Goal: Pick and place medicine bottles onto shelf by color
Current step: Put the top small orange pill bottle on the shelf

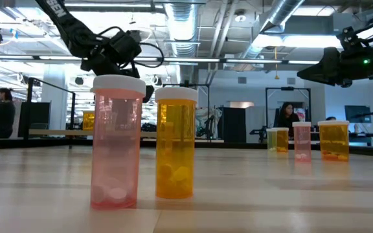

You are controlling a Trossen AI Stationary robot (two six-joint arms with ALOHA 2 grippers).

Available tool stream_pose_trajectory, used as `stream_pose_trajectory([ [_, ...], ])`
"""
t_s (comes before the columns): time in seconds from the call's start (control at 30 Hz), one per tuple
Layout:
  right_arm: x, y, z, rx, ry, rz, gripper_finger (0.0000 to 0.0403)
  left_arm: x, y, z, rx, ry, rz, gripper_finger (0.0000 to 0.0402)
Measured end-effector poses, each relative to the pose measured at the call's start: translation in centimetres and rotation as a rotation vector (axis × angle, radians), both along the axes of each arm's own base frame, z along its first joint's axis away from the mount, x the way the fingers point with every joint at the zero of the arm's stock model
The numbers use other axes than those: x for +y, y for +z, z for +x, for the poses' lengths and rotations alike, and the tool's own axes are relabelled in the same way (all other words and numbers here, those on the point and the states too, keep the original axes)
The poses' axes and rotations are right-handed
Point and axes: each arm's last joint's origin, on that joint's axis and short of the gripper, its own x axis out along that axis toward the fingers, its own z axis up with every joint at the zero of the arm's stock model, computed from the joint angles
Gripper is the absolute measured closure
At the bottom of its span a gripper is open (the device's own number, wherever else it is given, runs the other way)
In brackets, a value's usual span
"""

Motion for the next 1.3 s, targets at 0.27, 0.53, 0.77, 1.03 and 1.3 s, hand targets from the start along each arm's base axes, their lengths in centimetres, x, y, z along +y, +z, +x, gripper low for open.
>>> stream_pose_trajectory([
  [0.27,0.0,0.0,0.0,0.0,0.0,0.0,0.0266,0.78,-0.51,-0.37,0.006,0.069,0.007,0.0293],
  [0.53,0.0,0.0,0.0,0.0,0.0,0.0,0.0264,0.84,-0.45,-0.45,0.018,0.103,0.03,0.0293],
  [0.77,0.0,0.0,0.0,0.0,0.0,0.0,0.0265,0.76,-0.65,-0.62,0.018,0.133,0.012,0.0293],
  [1.03,0.0,0.0,0.0,0.0,0.0,0.0,0.0265,0.77,-0.6,-0.63,0.03,0.13,0.02,0.0293],
  [1.3,0.0,0.0,0.0,0.0,0.0,0.0,0.0263,1.16,-0.48,-0.73,0.011,0.111,0.016,0.0293],
])
